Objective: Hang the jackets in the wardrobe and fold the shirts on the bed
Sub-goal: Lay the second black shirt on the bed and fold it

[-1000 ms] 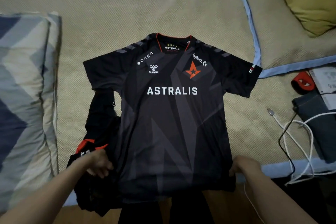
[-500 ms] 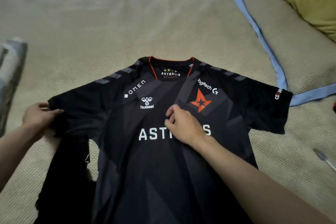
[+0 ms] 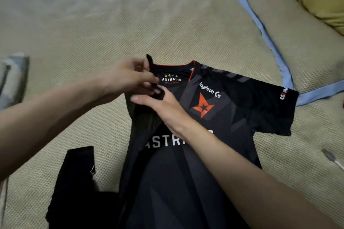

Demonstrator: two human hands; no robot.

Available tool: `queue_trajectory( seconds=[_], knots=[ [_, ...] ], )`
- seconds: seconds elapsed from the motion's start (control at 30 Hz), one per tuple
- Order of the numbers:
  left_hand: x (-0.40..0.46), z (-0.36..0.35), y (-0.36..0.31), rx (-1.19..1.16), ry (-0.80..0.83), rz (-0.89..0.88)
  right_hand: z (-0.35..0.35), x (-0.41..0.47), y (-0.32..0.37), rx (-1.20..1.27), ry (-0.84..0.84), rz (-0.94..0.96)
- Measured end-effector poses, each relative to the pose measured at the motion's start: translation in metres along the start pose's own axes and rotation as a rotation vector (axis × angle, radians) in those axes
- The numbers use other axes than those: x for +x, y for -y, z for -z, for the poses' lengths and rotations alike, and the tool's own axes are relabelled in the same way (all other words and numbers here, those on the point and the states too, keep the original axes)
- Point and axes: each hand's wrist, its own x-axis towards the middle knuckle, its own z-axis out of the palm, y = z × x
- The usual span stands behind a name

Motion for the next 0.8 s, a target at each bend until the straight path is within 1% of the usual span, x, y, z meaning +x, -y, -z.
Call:
queue_trajectory(
  seconds=[0.03, 0.1, 0.17, 0.2, 0.27, 0.3, 0.37, 0.4, 0.43, 0.5, 0.57, 0.6, 0.63, 0.67, 0.73, 0.77, 0.8],
  knots=[
    [0.008, -0.017, -0.013, 0.058, 0.077, -0.007, 0.012, -0.003, 0.004, 0.049, -0.050, 0.057],
    [0.028, -0.043, -0.030, 0.138, 0.169, -0.032, 0.045, -0.012, 0.008, 0.036, -0.204, 0.125],
    [0.056, -0.059, -0.037, 0.184, 0.132, -0.094, 0.089, -0.020, 0.005, -0.007, -0.364, 0.121],
    [0.071, -0.064, -0.035, 0.282, 0.096, -0.138, 0.113, -0.023, -0.001, -0.020, -0.422, 0.113],
    [0.102, -0.072, -0.020, 0.616, 0.101, -0.194, 0.159, -0.030, -0.014, -0.065, -0.529, 0.077],
    [0.117, -0.075, -0.009, 0.783, 0.136, -0.177, 0.179, -0.033, -0.022, -0.087, -0.584, 0.045],
    [0.141, -0.081, 0.015, 1.029, 0.221, -0.052, 0.213, -0.038, -0.042, -0.124, -0.671, -0.030],
    [0.150, -0.083, 0.024, 1.109, 0.250, 0.016, 0.227, -0.040, -0.053, -0.125, -0.689, -0.068],
    [0.157, -0.085, 0.030, 1.191, 0.265, 0.039, 0.238, -0.041, -0.063, -0.109, -0.688, -0.106],
    [0.167, -0.088, 0.029, 1.411, 0.276, -0.020, 0.249, -0.040, -0.076, -0.044, -0.665, -0.160],
    [0.176, -0.083, 0.018, 1.684, 0.275, -0.148, 0.253, -0.035, -0.080, -0.006, -0.663, -0.146],
    [0.179, -0.079, 0.011, 1.808, 0.287, -0.159, 0.254, -0.030, -0.082, -0.011, -0.676, -0.128],
    [0.182, -0.074, 0.005, 1.904, 0.312, -0.119, 0.252, -0.028, -0.082, -0.034, -0.691, -0.105],
    [0.185, -0.069, 0.000, 1.966, 0.340, -0.055, 0.251, -0.024, -0.084, -0.068, -0.717, -0.086],
    [0.186, -0.058, -0.005, 1.987, 0.409, 0.064, 0.245, -0.020, -0.087, -0.133, -0.784, -0.051],
    [0.187, -0.051, -0.008, 1.918, 0.406, 0.076, 0.242, -0.020, -0.085, -0.147, -0.823, -0.032],
    [0.190, -0.046, -0.010, 1.779, 0.387, 0.045, 0.241, -0.022, -0.081, -0.150, -0.862, -0.004]
  ],
)
